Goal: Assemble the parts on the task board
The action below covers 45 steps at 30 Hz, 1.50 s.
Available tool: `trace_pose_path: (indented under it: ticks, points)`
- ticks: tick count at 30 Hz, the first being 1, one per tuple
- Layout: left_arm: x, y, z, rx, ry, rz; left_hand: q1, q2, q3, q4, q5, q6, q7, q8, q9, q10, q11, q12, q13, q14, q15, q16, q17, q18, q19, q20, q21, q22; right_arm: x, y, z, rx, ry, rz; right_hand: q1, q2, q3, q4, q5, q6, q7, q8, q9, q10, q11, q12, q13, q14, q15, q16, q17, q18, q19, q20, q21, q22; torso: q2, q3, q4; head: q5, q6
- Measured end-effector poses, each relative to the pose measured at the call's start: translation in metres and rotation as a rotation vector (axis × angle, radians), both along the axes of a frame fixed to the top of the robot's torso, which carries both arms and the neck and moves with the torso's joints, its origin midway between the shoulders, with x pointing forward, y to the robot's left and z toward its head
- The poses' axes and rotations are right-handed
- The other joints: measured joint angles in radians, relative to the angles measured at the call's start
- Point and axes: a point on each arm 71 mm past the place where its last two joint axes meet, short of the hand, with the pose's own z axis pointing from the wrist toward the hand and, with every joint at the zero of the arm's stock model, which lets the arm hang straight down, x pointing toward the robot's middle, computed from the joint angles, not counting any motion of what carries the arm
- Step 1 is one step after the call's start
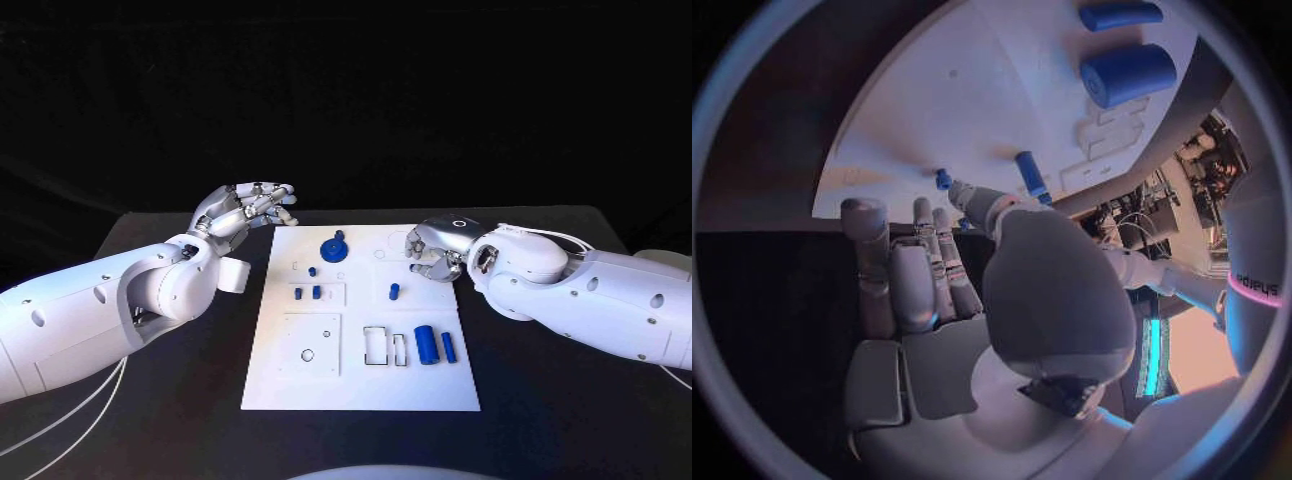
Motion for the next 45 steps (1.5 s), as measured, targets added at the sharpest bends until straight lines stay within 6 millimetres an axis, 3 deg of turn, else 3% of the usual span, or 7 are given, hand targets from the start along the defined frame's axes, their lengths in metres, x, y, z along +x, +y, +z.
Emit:
trace_pose_path:
  ticks: [15,18,20,27,36,45]
  points:
    - [-0.001,-0.001,0.001,-0.019,0.004,0.002,0.008,0.0,0.0,0.0,0.0,-0.004,0.004,-0.004,-0.001,0.0,0.0,-0.006,0.0,0.0,0.0,-0.004,0.0,0.0,0.007,0.0,-0.002,-0.004,0.002,0.002,-0.008,-0.049,0.008,-0.003,0.001,0.009,0.01,-0.01,0.0,0.027,-0.007,0.0,0.002,0.037,-0.006,-0.004,-0.014,0.007,-0.007,0.006,0.011,0.0,0.017,-0.005,0.033,0.025,0.0,-0.0003,0.0007,0.002,-0.006]
    - [-0.001,0.0,0.001,-0.019,0.005,0.003,0.01,0.002,0.0,0.0,0.0,-0.003,0.004,-0.004,-0.001,0.0,0.0,-0.008,0.0,0.0,0.0,-0.004,0.0,0.0,0.007,0.0,-0.004,-0.004,0.002,0.003,-0.008,-0.054,0.007,-0.002,0.001,0.01,0.008,-0.017,0.0,0.045,-0.017,0.0,0.006,0.062,-0.013,-0.005,-0.016,0.009,-0.009,0.015,0.019,0.0,0.029,-0.011,0.053,0.039,0.0,-0.0002,0.0001,0.003,-0.007]
    - [-0.001,0.0,0.0,-0.018,0.006,0.005,0.013,0.006,0.0,0.0,0.0,0.0,0.007,-0.004,-0.001,0.0,0.0,-0.011,0.0,0.0,0.0,-0.004,0.0,0.0,0.011,0.003,-0.004,-0.006,0.002,0.003,-0.008,-0.055,0.006,-0.001,-0.003,0.013,0.007,-0.018,0.0,0.058,-0.022,0.0,0.009,0.08,-0.019,-0.006,-0.017,0.011,-0.011,0.03,0.041,-0.017,0.046,-0.014,0.079,0.058,0.0,-0.0002,-0.0001,0.003,-0.008]
    - [-0.001,0.001,0.0,-0.017,0.01,0.008,0.013,0.006,0.0,0.0,0.0,0.0,0.007,-0.004,-0.002,0.0,0.0,-0.011,0.0,0.004,0.004,-0.008,0.0,0.0,0.011,0.003,-0.004,-0.006,0.001,0.005,-0.009,-0.06,0.003,0.001,0.012,0.033,0.013,-0.039,-0.022,0.085,-0.032,0.005,0.016,0.115,-0.033,-0.002,-0.019,0.014,-0.022,0.052,0.08,-0.017,0.07,-0.023,0.128,0.094,0.0,0.0,-0.0006,0.004,-0.009]
    - [0.0,0.001,0.0,-0.014,0.014,0.012,0.023,0.006,0.004,-0.007,0.0,-0.002,0.009,-0.006,-0.003,0.0,0.0,-0.021,0.0,0.004,0.004,-0.011,-0.001,0.0,0.014,0.0,-0.008,-0.009,0.001,0.008,-0.01,-0.064,-0.003,0.0,0.012,0.033,0.012,-0.04,-0.025,0.085,-0.032,0.006,0.018,0.117,-0.032,-0.002,-0.016,0.012,-0.024,0.052,0.083,-0.017,0.07,-0.023,0.133,0.101,0.0,0.0,-0.0007,0.002,-0.011]
    - [0.0,0.002,-0.001,-0.01,0.019,0.019,0.023,0.006,-0.002,-0.013,0.0,-0.011,0.018,-0.009,-0.005,-0.013,0.013,-0.037,0.0,-0.005,0.013,-0.026,-0.006,0.0,0.014,0.0,-0.024,-0.018,0.002,0.011,-0.011,-0.072,-0.015,-0.002,0.008,0.037,0.012,-0.04,-0.025,0.085,-0.032,0.006,0.019,0.121,-0.028,-0.003,-0.017,0.011,-0.025,0.052,0.075,-0.016,0.073,-0.027,0.137,0.104,0.0,-0.0006,-0.0002,0.002,-0.011]
